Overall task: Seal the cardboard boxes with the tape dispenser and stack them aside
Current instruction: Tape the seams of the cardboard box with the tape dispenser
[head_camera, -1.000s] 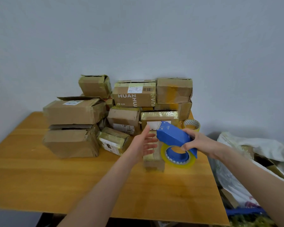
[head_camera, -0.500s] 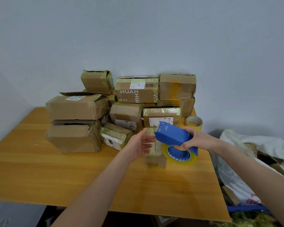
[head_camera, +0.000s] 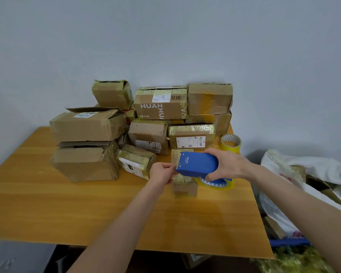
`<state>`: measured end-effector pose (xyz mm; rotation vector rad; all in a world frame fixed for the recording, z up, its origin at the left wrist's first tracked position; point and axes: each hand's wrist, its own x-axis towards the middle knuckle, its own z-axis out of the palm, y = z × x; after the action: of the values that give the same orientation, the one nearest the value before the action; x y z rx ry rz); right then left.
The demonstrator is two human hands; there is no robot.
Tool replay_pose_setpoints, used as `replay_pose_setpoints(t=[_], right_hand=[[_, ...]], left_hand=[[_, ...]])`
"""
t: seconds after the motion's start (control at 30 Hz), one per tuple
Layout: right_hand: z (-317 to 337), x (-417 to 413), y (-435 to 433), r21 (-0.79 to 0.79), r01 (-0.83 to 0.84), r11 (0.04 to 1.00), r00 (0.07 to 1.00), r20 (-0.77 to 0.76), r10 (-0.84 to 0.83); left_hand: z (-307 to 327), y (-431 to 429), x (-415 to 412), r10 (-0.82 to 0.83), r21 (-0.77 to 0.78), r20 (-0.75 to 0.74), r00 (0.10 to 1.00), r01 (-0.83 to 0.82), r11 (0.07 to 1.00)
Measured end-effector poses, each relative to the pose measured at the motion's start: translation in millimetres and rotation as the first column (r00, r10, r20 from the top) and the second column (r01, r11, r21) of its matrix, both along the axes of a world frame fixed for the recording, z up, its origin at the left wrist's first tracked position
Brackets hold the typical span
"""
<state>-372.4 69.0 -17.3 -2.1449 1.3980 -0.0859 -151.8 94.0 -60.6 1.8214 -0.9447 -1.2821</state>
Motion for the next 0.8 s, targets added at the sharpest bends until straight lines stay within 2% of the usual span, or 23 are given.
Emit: replay_pose_setpoints(t=[0.17,0.33,0.47,0.8], right_hand=[[1.8,-5.2,1.3,0.015,-0.035,0.999,0.999,0.028,0.034],[0.0,-35.0,4.2,0.076,0.005,0.997,1.000,-0.001,-0.005],[-5.5,-48.5,8.8,0.130,0.021,0.991,1.000,-0.001,-0.021],[-28.6,-53.4,6.0,0.149,0.066,0.987,0.996,-0.071,-0.056]], left_hand=[[-4.8,14.9,17.8,0.046,-0.036,0.006,0.999,-0.045,0.998],[-18.4,32.6,54.1,0.209,-0.050,-0.014,0.978,-0.209,0.977],[-32.2,43.1,42.4,0.227,-0.061,0.000,0.974,-0.227,0.972],[-49.9,36.6,25.8,0.220,0.008,0.048,0.974,-0.221,0.975]])
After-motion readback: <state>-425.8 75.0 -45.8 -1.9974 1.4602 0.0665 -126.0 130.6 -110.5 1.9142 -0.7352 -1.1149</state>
